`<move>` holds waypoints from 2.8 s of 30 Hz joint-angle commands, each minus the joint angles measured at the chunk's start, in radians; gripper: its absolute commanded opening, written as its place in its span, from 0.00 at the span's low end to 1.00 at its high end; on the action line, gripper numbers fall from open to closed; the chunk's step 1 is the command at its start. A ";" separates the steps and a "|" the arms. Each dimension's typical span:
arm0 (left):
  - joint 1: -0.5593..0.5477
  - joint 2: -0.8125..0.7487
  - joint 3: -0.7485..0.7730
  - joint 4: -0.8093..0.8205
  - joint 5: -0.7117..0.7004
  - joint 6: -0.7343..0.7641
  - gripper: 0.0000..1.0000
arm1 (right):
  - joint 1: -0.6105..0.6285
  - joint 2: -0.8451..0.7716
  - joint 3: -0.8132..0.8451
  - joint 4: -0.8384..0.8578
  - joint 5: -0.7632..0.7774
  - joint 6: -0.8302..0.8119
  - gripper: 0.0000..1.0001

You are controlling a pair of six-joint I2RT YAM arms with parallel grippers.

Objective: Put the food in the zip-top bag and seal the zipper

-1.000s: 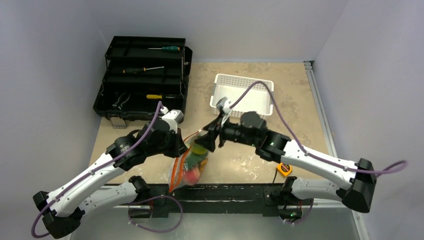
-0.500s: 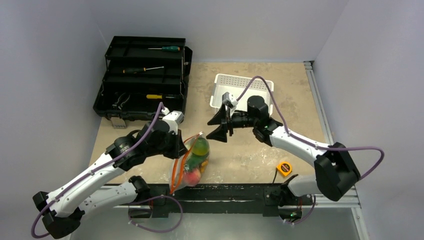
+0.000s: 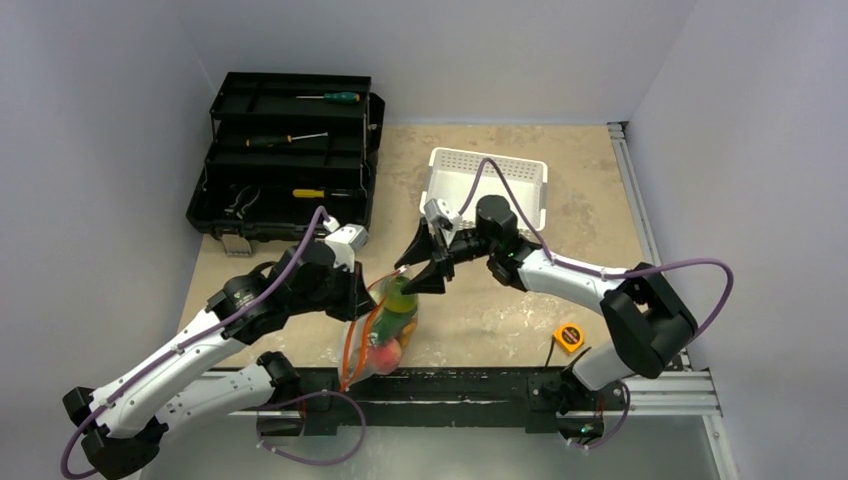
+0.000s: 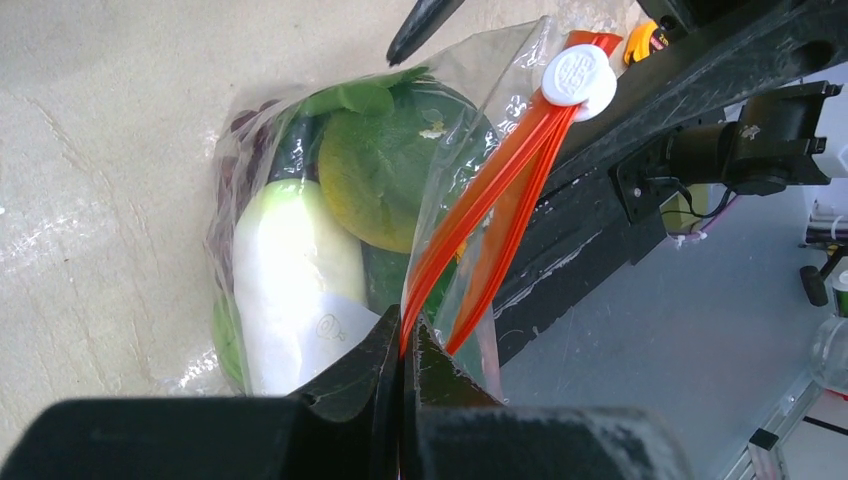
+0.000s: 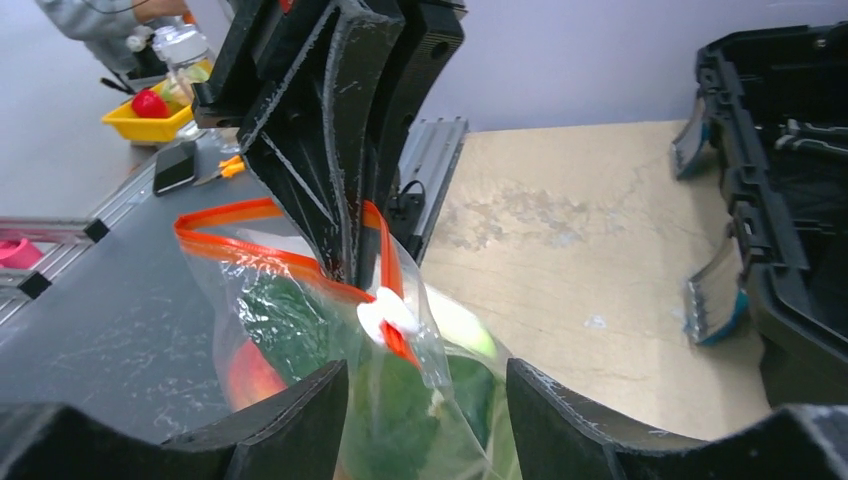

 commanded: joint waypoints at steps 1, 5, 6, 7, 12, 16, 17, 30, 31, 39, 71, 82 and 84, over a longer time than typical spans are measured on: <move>0.004 -0.005 0.010 0.002 0.035 0.021 0.00 | 0.022 0.011 0.053 0.054 -0.032 -0.010 0.57; 0.003 -0.001 0.006 0.004 0.046 0.022 0.00 | 0.023 0.015 0.061 0.046 -0.030 -0.001 0.47; 0.003 -0.002 0.007 0.002 0.047 0.023 0.00 | 0.023 0.013 0.063 0.032 -0.026 -0.011 0.43; 0.004 -0.004 0.009 0.002 0.051 0.023 0.00 | 0.023 0.012 0.063 0.019 -0.022 -0.017 0.40; 0.004 -0.002 0.023 -0.004 0.077 0.030 0.00 | 0.023 -0.010 0.058 -0.005 -0.020 -0.011 0.22; 0.004 0.013 0.048 -0.021 0.102 0.044 0.00 | 0.022 -0.035 0.051 -0.006 -0.030 0.028 0.00; 0.003 0.021 0.063 -0.032 0.103 0.049 0.00 | 0.023 -0.042 0.049 -0.002 -0.031 0.049 0.00; -0.033 0.057 0.253 -0.018 -0.058 0.134 0.47 | 0.024 -0.117 0.046 -0.111 0.202 0.357 0.00; -0.039 0.054 0.255 0.000 -0.092 0.140 0.47 | 0.024 -0.123 0.043 -0.124 0.218 0.367 0.00; -0.075 0.003 0.153 0.303 -0.248 0.287 0.47 | 0.023 -0.184 0.041 -0.225 0.330 0.449 0.00; -0.079 0.278 0.314 0.230 -0.029 0.371 0.49 | 0.034 -0.250 0.045 -0.279 0.323 0.476 0.00; -0.079 0.307 0.334 0.205 -0.051 0.393 0.31 | 0.039 -0.253 0.051 -0.289 0.323 0.470 0.00; -0.079 0.307 0.336 0.205 -0.050 0.397 0.28 | 0.041 -0.254 0.050 -0.290 0.323 0.469 0.00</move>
